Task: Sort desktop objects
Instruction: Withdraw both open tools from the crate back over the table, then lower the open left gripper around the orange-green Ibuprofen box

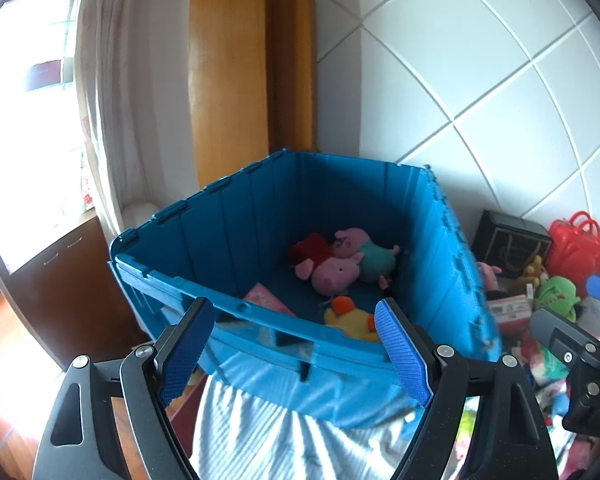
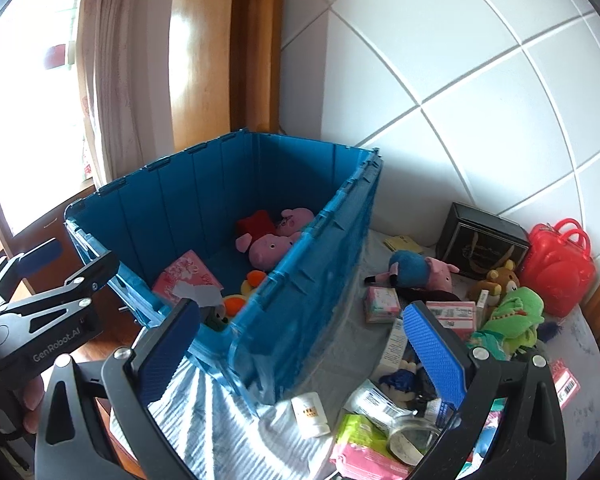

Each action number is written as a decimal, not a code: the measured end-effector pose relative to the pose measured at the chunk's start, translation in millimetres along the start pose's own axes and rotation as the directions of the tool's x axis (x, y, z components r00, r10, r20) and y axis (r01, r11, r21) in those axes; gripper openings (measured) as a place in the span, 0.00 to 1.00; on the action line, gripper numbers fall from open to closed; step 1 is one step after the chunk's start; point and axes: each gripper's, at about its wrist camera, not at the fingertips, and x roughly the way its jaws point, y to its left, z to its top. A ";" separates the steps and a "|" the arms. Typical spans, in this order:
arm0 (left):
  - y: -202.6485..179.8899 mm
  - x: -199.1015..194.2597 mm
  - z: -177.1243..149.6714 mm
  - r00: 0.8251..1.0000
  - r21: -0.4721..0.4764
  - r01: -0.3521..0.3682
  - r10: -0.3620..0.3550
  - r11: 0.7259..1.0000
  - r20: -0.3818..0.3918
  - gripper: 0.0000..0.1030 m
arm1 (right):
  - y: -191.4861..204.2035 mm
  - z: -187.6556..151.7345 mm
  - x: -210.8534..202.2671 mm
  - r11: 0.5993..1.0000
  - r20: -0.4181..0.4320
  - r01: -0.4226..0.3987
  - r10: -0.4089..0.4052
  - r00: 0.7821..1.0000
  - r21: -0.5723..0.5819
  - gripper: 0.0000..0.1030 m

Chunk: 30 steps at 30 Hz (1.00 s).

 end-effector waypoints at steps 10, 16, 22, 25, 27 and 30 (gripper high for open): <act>-74.6 -32.8 -29.0 0.989 0.083 0.147 -0.145 0.986 -0.030 0.81 | -85.1 -63.4 -34.1 0.986 -0.060 0.107 -0.100 0.993 0.126 1.00; -124.9 -44.8 -61.4 0.962 0.119 0.262 -0.249 0.958 -0.113 0.81 | -144.6 -121.9 -58.4 0.956 -0.145 0.210 -0.182 0.973 0.207 1.00; -164.1 -34.7 -104.9 0.931 0.128 0.301 -0.262 0.945 -0.254 0.81 | -193.7 -194.2 -67.1 0.923 -0.270 0.281 -0.210 0.940 0.261 1.00; -180.3 -29.3 -130.0 0.925 0.149 0.286 -0.232 0.946 -0.300 0.81 | -211.5 -228.2 -65.7 0.909 -0.323 0.295 -0.197 0.926 0.293 1.00; -190.3 -24.9 -147.7 0.920 0.165 0.276 -0.210 0.947 -0.331 0.81 | -223.9 -250.4 -62.3 0.899 -0.350 0.298 -0.180 0.919 0.320 1.00; -204.6 -16.5 -174.2 0.908 0.199 0.276 -0.188 0.940 -0.375 0.81 | -232.2 -277.5 -54.6 0.888 -0.389 0.297 -0.149 0.909 0.353 1.00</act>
